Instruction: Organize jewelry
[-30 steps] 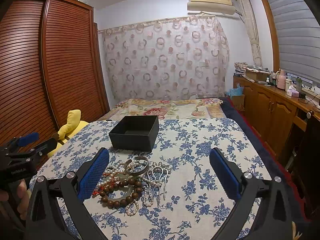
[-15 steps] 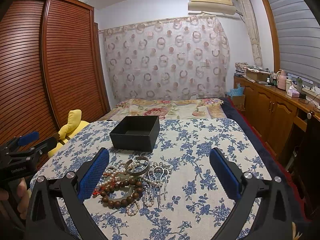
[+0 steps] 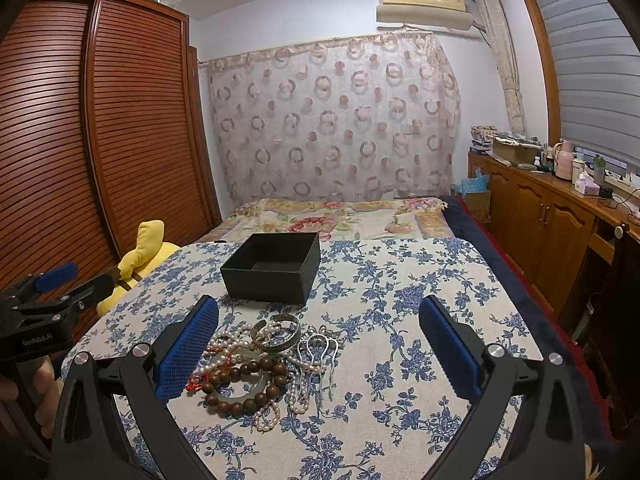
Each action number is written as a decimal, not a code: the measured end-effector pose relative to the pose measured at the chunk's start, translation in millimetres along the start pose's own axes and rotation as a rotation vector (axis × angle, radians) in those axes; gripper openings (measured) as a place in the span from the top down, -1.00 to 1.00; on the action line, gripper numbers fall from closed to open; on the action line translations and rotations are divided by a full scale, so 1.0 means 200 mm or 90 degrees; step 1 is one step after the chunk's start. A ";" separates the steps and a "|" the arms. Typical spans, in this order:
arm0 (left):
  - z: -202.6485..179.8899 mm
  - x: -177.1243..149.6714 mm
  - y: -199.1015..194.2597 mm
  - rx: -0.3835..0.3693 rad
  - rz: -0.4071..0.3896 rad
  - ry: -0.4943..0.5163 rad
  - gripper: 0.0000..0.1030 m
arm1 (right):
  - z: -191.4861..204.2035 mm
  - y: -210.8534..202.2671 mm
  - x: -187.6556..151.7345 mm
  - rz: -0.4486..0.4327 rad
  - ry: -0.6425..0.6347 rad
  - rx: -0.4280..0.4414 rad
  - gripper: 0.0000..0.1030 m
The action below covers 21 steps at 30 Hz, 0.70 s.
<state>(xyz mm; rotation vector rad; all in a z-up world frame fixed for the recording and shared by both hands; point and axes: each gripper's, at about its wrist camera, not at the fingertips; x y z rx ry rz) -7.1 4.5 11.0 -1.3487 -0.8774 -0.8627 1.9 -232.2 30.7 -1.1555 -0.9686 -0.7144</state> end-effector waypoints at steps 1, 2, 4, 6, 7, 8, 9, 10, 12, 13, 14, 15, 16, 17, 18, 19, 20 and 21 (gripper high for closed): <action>0.00 0.00 0.00 0.000 0.000 0.000 -0.88 | 0.00 0.00 0.00 0.000 0.001 0.001 -0.96; 0.00 0.00 0.00 0.000 0.000 0.000 -0.88 | 0.00 0.00 0.00 0.001 0.001 0.000 -0.96; 0.00 0.00 -0.01 0.000 0.000 -0.001 -0.88 | 0.01 0.00 0.00 0.003 0.001 0.000 -0.95; 0.00 0.00 0.00 0.000 0.001 0.000 -0.88 | 0.01 0.00 0.00 0.003 0.001 0.001 -0.96; 0.00 0.00 0.00 0.000 0.002 -0.001 -0.88 | 0.01 0.00 0.00 0.005 0.000 0.001 -0.96; 0.00 -0.01 0.00 -0.001 0.004 0.000 -0.88 | 0.03 0.02 -0.02 0.007 0.000 0.004 -0.96; 0.00 -0.01 0.01 -0.001 0.008 0.000 -0.88 | 0.02 0.03 -0.03 0.010 0.000 0.006 -0.96; -0.01 -0.02 0.04 0.000 0.019 0.001 -0.88 | 0.01 0.03 -0.04 0.013 -0.002 0.007 -0.96; -0.01 -0.04 0.07 -0.004 0.036 0.004 -0.88 | 0.00 0.05 -0.05 0.020 -0.004 0.013 -0.96; -0.01 -0.05 0.09 -0.006 0.042 0.005 -0.88 | -0.01 0.05 -0.06 0.022 -0.003 0.020 -0.96; -0.02 -0.06 0.11 -0.007 0.050 0.009 -0.88 | -0.03 0.05 -0.06 0.025 -0.002 0.025 -0.96; -0.03 -0.08 0.13 -0.008 0.058 0.014 -0.88 | -0.04 0.06 -0.07 0.030 -0.004 0.029 -0.96; -0.04 -0.09 0.15 -0.010 0.067 0.020 -0.88 | -0.05 0.07 -0.08 0.035 -0.008 0.029 -0.96; -0.04 -0.10 0.17 -0.014 0.073 0.024 -0.88 | -0.05 0.08 -0.09 0.037 -0.011 0.029 -0.96; -0.05 -0.11 0.18 -0.017 0.079 0.028 -0.88 | -0.06 0.08 -0.10 0.038 -0.013 0.028 -0.96; -0.06 -0.12 0.20 -0.019 0.088 0.034 -0.88 | -0.07 0.09 -0.10 0.038 -0.013 0.027 -0.96; -0.07 -0.13 0.21 -0.017 0.091 0.037 -0.88 | -0.08 0.09 -0.11 0.039 -0.012 0.027 -0.96; -0.07 -0.14 0.23 -0.015 0.097 0.042 -0.88 | -0.09 0.10 -0.12 0.043 -0.011 0.026 -0.96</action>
Point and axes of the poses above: each gripper's, at about its wrist camera, not at the fingertips, and y roughly the way its jaws point, z to its left, x to its top, and after that the axes turned 3 degrees about x, right-handed
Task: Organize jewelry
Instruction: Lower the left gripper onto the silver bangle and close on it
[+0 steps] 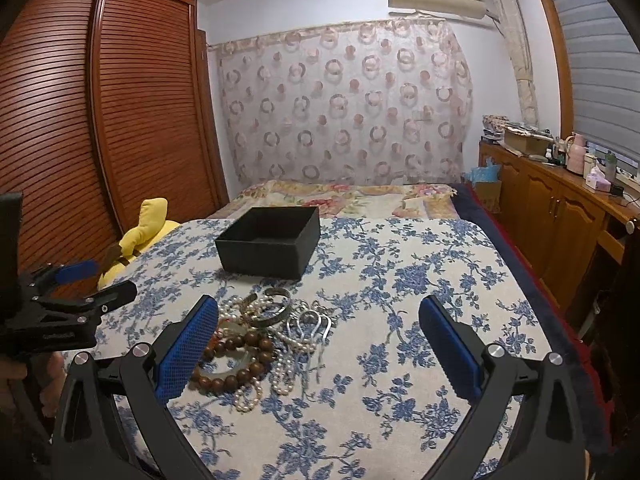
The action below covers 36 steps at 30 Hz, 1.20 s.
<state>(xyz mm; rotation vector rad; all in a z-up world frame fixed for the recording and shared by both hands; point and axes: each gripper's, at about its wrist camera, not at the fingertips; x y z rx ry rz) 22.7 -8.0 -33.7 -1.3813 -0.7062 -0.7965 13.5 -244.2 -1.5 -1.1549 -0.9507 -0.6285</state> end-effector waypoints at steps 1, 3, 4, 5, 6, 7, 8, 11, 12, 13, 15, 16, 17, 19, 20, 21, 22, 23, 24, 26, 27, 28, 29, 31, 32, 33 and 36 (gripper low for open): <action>0.00 0.00 0.01 -0.002 0.004 0.002 -0.88 | -0.01 0.00 0.00 0.003 0.000 -0.001 -0.96; -0.01 -0.01 0.03 -0.014 0.015 0.006 -0.88 | -0.03 0.01 -0.01 0.008 -0.003 -0.007 -0.96; -0.01 -0.01 0.05 -0.022 0.020 0.010 -0.88 | -0.04 0.02 -0.02 0.013 -0.005 -0.012 -0.96; -0.01 -0.01 0.06 -0.025 0.024 0.012 -0.88 | -0.05 0.03 -0.03 0.016 -0.007 -0.019 -0.96; -0.02 -0.01 0.07 -0.028 0.029 0.014 -0.88 | -0.06 0.03 -0.04 0.018 -0.009 -0.028 -0.95; -0.02 -0.01 0.09 -0.036 0.033 0.016 -0.88 | -0.07 0.04 -0.04 0.021 -0.013 -0.034 -0.95; -0.03 -0.01 0.10 -0.044 0.037 0.020 -0.88 | -0.07 0.05 -0.05 0.024 -0.016 -0.038 -0.95; -0.06 0.00 0.15 -0.064 0.049 0.032 -0.88 | -0.11 0.07 -0.07 0.036 -0.016 -0.037 -0.95; -0.07 0.01 0.18 -0.078 0.056 0.038 -0.88 | -0.12 0.08 -0.07 0.040 -0.012 -0.033 -0.95; -0.09 0.02 0.20 -0.089 0.062 0.042 -0.88 | -0.13 0.08 -0.08 0.046 -0.010 -0.027 -0.95; -0.12 0.04 0.24 -0.112 0.070 0.051 -0.88 | -0.14 0.09 -0.08 0.061 -0.015 -0.013 -0.96; -0.14 0.04 0.26 -0.122 0.075 0.060 -0.88 | -0.14 0.09 -0.09 0.067 -0.016 0.003 -0.96; -0.16 0.05 0.28 -0.136 0.081 0.069 -0.88 | -0.14 0.10 -0.09 0.071 -0.016 0.015 -0.96; -0.19 0.07 0.33 -0.162 0.093 0.079 -0.88 | -0.15 0.11 -0.10 0.085 -0.014 0.043 -0.95; -0.21 0.08 0.35 -0.168 0.097 0.081 -0.88 | -0.14 0.11 -0.10 0.090 -0.015 0.052 -0.95; -0.22 0.08 0.37 -0.175 0.103 0.085 -0.88 | -0.14 0.12 -0.10 0.095 -0.018 0.060 -0.95; -0.24 0.09 0.40 -0.186 0.109 0.091 -0.88 | -0.12 0.13 -0.11 0.099 -0.024 0.070 -0.95; -0.26 0.09 0.42 -0.193 0.115 0.098 -0.86 | -0.11 0.13 -0.11 0.102 -0.031 0.075 -0.95; -0.28 0.09 0.44 -0.197 0.118 0.103 -0.82 | -0.10 0.14 -0.11 0.105 -0.036 0.078 -0.94; -0.32 0.10 0.49 -0.210 0.136 0.117 -0.63 | -0.09 0.14 -0.11 0.112 -0.044 0.090 -0.89; -0.34 0.10 0.52 -0.214 0.147 0.122 -0.59 | -0.08 0.15 -0.11 0.113 -0.047 0.094 -0.89; -0.35 0.11 0.54 -0.218 0.154 0.124 -0.51 | -0.08 0.15 -0.11 0.115 -0.048 0.095 -0.89; -0.36 0.11 0.57 -0.227 0.164 0.123 -0.44 | -0.08 0.15 -0.11 0.115 -0.050 0.095 -0.89; -0.37 0.12 0.62 -0.235 0.181 0.118 -0.34 | -0.08 0.15 -0.11 0.118 -0.052 0.096 -0.89; -0.37 0.13 0.63 -0.238 0.185 0.116 -0.34 | -0.08 0.16 -0.12 0.119 -0.053 0.096 -0.89; -0.38 0.13 0.65 -0.239 0.190 0.114 -0.34 | -0.08 0.16 -0.12 0.121 -0.054 0.095 -0.89; -0.39 0.13 0.70 -0.237 0.207 0.117 -0.34 | -0.08 0.19 -0.13 0.131 -0.054 0.094 -0.88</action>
Point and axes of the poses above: each gripper's, at about its wrist camera, not at the fingertips, and y roughly the way its jaws point, z to its left, x to its top, and after that the axes turned 3 degrees about x, right-handed
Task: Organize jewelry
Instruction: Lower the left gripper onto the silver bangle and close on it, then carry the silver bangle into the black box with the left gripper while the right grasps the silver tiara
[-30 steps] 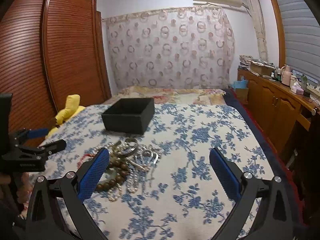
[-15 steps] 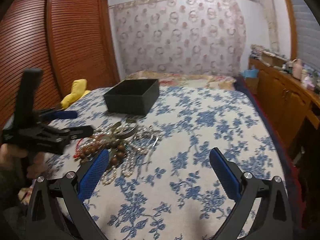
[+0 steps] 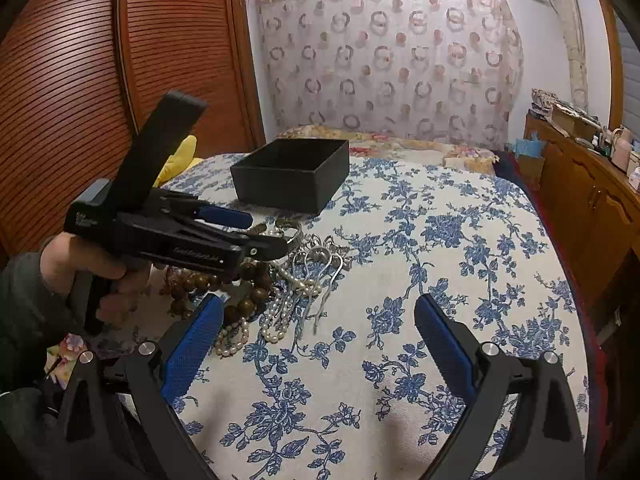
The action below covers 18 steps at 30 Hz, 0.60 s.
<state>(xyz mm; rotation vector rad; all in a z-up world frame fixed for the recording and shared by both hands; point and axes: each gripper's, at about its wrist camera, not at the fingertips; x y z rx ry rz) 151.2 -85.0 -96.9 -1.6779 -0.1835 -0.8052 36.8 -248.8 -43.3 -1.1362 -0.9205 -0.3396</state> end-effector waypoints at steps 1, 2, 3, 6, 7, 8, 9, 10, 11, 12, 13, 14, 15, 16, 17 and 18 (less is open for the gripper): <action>0.00 0.00 0.02 -0.001 0.004 -0.002 -0.34 | 0.00 0.01 0.00 0.001 -0.002 -0.001 -0.88; 0.00 0.01 0.02 0.003 0.001 -0.001 -0.34 | 0.00 0.02 0.00 0.002 -0.003 -0.001 -0.88; 0.00 0.01 0.03 0.003 0.000 0.000 -0.34 | 0.00 0.02 0.01 0.002 -0.004 -0.002 -0.88; 0.00 0.02 0.05 -0.008 -0.004 0.002 -0.10 | 0.00 0.02 0.00 0.002 -0.004 -0.002 -0.88; 0.00 0.02 0.04 -0.012 -0.004 0.006 -0.08 | 0.00 0.02 0.01 0.002 -0.005 -0.003 -0.88; 0.00 0.02 0.04 -0.009 -0.007 0.011 -0.08 | 0.00 0.03 0.01 0.003 -0.005 -0.003 -0.88; -0.01 0.02 0.04 -0.006 -0.009 0.015 -0.08 | 0.00 0.03 0.01 0.003 -0.005 -0.002 -0.88; -0.01 0.02 0.04 -0.008 -0.012 0.018 -0.07 | 0.00 0.03 0.01 0.004 -0.006 -0.002 -0.88; 0.00 0.01 0.03 -0.010 -0.016 0.017 -0.07 | 0.00 0.04 0.01 0.005 -0.007 -0.003 -0.88; 0.01 0.01 0.02 -0.011 -0.020 0.014 -0.07 | 0.00 0.05 0.01 0.006 -0.007 -0.002 -0.88; 0.02 0.00 0.00 -0.007 -0.026 0.009 -0.07 | 0.00 0.06 0.01 0.007 -0.007 0.001 -0.88; 0.03 0.00 -0.01 -0.007 -0.031 0.006 -0.07 | -0.01 0.07 0.01 0.009 -0.008 0.003 -0.88; 0.05 0.00 -0.04 -0.010 -0.042 0.000 -0.07 | -0.01 0.09 0.02 0.013 -0.009 0.005 -0.82; 0.06 -0.01 -0.05 -0.012 -0.046 -0.004 -0.07 | -0.01 0.11 0.03 0.019 -0.010 0.010 -0.72; 0.08 -0.01 -0.07 -0.012 -0.052 -0.009 -0.07 | -0.02 0.13 0.03 0.024 -0.010 0.014 -0.67; 0.09 -0.01 -0.09 -0.009 -0.059 -0.013 -0.07 | -0.02 0.15 0.05 0.029 -0.011 0.019 -0.57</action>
Point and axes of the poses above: each gripper's, at about its wrist camera, not at the fingertips, and y roughly the way its jaws point, z to its left, x to its top, and after that the axes turned 3 degrees about x, right-handed
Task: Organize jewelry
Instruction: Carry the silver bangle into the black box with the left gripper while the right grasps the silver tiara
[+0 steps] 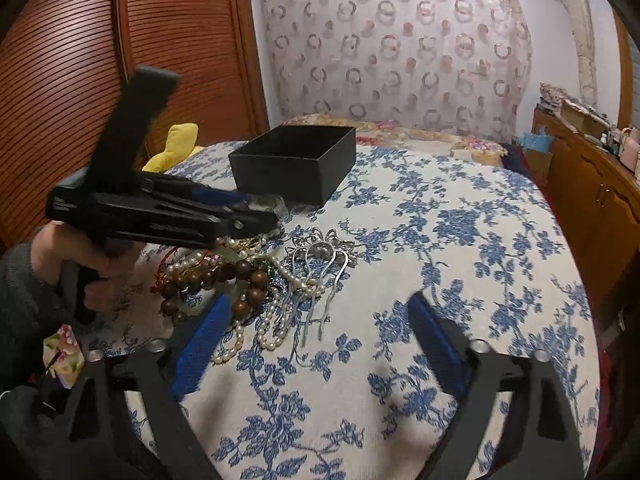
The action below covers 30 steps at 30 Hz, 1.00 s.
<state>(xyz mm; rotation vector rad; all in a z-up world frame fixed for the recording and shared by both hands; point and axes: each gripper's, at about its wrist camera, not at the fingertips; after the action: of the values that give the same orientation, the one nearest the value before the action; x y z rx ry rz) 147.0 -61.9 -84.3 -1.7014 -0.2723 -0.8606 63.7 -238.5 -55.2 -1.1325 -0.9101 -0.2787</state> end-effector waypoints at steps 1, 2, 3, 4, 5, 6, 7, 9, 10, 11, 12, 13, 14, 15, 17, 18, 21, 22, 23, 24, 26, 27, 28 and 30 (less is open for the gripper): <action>0.01 0.00 -0.02 0.004 -0.007 -0.004 -0.07 | 0.00 0.02 0.01 0.005 -0.002 0.005 -0.47; 0.02 0.00 -0.03 0.006 -0.013 -0.007 -0.07 | -0.01 0.05 0.03 0.012 -0.006 0.006 -0.41; 0.04 0.00 -0.05 0.007 -0.019 -0.011 -0.07 | -0.01 0.07 0.04 0.016 -0.008 0.007 -0.33; 0.06 -0.01 -0.07 0.007 -0.028 -0.017 -0.07 | -0.02 0.09 0.07 0.022 -0.009 0.010 -0.24; 0.06 -0.01 -0.08 0.007 -0.031 -0.021 -0.07 | -0.03 0.12 0.08 0.028 -0.006 0.014 -0.17; 0.08 -0.01 -0.10 0.007 -0.036 -0.026 -0.07 | -0.04 0.14 0.10 0.036 -0.003 0.013 -0.09; 0.09 -0.02 -0.11 0.007 -0.040 -0.031 -0.07 | -0.06 0.17 0.12 0.045 0.001 0.011 -0.07; 0.11 -0.02 -0.13 0.009 -0.046 -0.035 -0.07 | -0.08 0.22 0.15 0.060 0.005 0.012 -0.03; 0.11 -0.03 -0.15 0.011 -0.050 -0.037 -0.07 | -0.09 0.24 0.16 0.067 0.006 0.012 -0.03; 0.11 -0.03 -0.15 0.011 -0.051 -0.037 -0.07 | -0.10 0.26 0.17 0.074 0.007 0.014 -0.03; 0.12 -0.04 -0.16 0.011 -0.053 -0.038 -0.07 | -0.12 0.29 0.18 0.081 0.011 0.018 -0.03; 0.12 -0.05 -0.16 0.011 -0.054 -0.039 -0.07 | -0.13 0.31 0.19 0.090 0.014 0.024 -0.03; 0.12 -0.05 -0.16 0.009 -0.054 -0.040 -0.07 | -0.13 0.33 0.19 0.098 0.015 0.027 -0.03; 0.12 -0.06 -0.16 0.008 -0.054 -0.041 -0.07 | -0.14 0.35 0.20 0.107 0.013 0.026 -0.03; 0.12 -0.07 -0.15 0.008 -0.052 -0.043 -0.07 | -0.14 0.39 0.20 0.121 0.003 0.025 -0.03; 0.13 -0.07 -0.15 0.006 -0.051 -0.044 -0.08 | -0.14 0.40 0.19 0.126 -0.002 0.022 -0.03; 0.13 -0.08 -0.15 0.005 -0.050 -0.046 -0.08 | -0.15 0.43 0.20 0.129 -0.004 0.033 -0.03; 0.13 -0.09 -0.15 0.004 -0.051 -0.046 -0.08 | -0.15 0.43 0.21 0.130 -0.004 0.035 -0.03; 0.13 -0.09 -0.15 0.004 -0.051 -0.047 -0.08 | -0.15 0.44 0.21 0.130 -0.004 0.040 -0.02; 0.13 -0.09 -0.15 0.003 -0.051 -0.047 -0.08 | -0.15 0.44 0.21 0.128 -0.004 0.051 0.11; 0.13 -0.10 -0.16 0.003 -0.052 -0.048 -0.08 | -0.16 0.45 0.22 0.128 -0.003 0.050 0.32; 0.13 -0.09 -0.16 0.003 -0.051 -0.047 -0.08 | -0.16 0.46 0.22 0.126 -0.011 0.035 0.47; 0.13 -0.09 -0.16 0.003 -0.051 -0.047 -0.08 | -0.16 0.46 0.22 0.125 -0.009 0.039 0.47; 0.13 -0.09 -0.16 0.004 -0.051 -0.047 -0.08 | -0.19 0.46 0.22 0.122 0.002 0.050 0.49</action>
<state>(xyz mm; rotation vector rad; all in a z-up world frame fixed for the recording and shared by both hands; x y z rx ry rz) 126.2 -23.0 -75.5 -1.7287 -0.3946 -0.8550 166.0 -220.7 -86.6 -1.1363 -0.7962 -0.0877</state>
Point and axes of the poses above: each gripper's, at about its wrist camera, not at the fingertips, and y roughly the way its jaws point, z to its left, x to its top, and after that the axes turned 3 degrees about x, right-handed
